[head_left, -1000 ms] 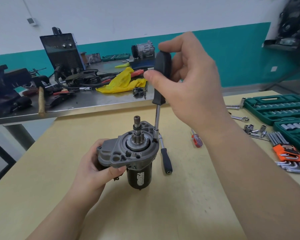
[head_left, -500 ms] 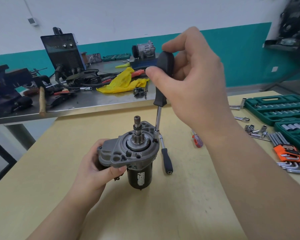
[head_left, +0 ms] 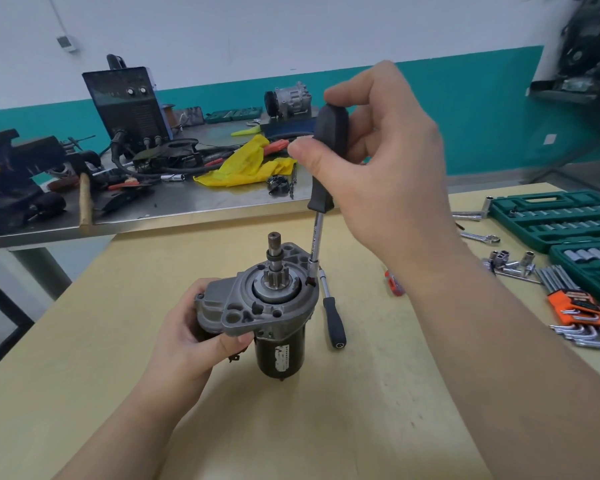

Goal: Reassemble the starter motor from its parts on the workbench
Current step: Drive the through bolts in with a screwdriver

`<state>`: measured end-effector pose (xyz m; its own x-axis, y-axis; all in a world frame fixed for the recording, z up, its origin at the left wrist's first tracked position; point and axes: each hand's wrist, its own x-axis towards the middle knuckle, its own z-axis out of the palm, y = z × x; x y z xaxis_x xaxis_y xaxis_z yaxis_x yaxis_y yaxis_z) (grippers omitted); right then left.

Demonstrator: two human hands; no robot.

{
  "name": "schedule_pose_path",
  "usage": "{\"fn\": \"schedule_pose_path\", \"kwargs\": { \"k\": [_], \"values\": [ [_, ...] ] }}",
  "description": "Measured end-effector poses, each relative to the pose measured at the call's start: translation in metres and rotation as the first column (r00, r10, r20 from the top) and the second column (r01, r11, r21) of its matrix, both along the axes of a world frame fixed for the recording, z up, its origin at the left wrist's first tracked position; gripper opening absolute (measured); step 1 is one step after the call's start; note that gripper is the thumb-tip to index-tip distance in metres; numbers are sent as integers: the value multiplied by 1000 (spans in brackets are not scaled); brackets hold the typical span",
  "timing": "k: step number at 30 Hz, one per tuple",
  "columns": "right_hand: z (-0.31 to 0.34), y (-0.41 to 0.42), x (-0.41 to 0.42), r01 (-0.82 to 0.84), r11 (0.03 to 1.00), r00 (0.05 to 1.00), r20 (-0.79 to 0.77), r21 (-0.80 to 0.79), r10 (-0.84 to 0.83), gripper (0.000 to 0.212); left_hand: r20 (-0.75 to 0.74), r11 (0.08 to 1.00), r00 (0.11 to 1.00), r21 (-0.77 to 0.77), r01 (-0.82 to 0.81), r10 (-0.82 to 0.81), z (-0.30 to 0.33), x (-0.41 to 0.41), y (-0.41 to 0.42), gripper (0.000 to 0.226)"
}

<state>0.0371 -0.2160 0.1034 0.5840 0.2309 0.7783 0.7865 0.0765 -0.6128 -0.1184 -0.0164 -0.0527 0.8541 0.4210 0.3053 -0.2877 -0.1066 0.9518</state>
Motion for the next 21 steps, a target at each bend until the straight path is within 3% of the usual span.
{"fn": "schedule_pose_path", "kwargs": {
  "k": [2,4,7,9,11,13,14,15,17,19,21],
  "values": [
    [3,-1,0,-206,979,976,-71,-15,204,26,2,1000,1000,5,0,0,0,0,0,76],
    [4,-3,2,-429,903,890,-167,9,425,19,2,1000,1000,8,2,-2,-1,0,1,77],
    [7,-11,2,-551,834,813,-214,15,541,25,4,1000,1000,4,4,-4,-1,0,1,76],
    [8,-11,1,-473,881,866,-182,-2,465,28,4,1000,1000,8,6,-6,-2,0,2,75],
    [6,-7,0,-206,978,975,-88,-39,202,32,2,1000,1000,11,3,-3,-2,0,2,77],
    [1,-2,-2,47,997,999,16,-57,-46,36,4,1000,1000,10,0,-1,-2,0,2,78],
    [1,0,-4,81,995,996,37,-57,-79,36,5,1000,1000,10,0,0,-3,0,2,78],
    [1,0,-4,55,997,998,31,-55,-53,35,6,1000,1000,10,1,-1,-2,0,3,78],
    [4,-2,-2,-154,988,985,-83,-21,152,27,7,1000,1000,10,0,0,-2,0,3,78],
    [6,-5,1,-398,916,891,-215,56,400,18,4,1000,1000,8,0,-1,-3,0,3,77],
    [7,-9,3,-516,854,817,-262,70,514,20,5,1000,1000,5,3,-3,-2,0,2,78]
  ]
}}
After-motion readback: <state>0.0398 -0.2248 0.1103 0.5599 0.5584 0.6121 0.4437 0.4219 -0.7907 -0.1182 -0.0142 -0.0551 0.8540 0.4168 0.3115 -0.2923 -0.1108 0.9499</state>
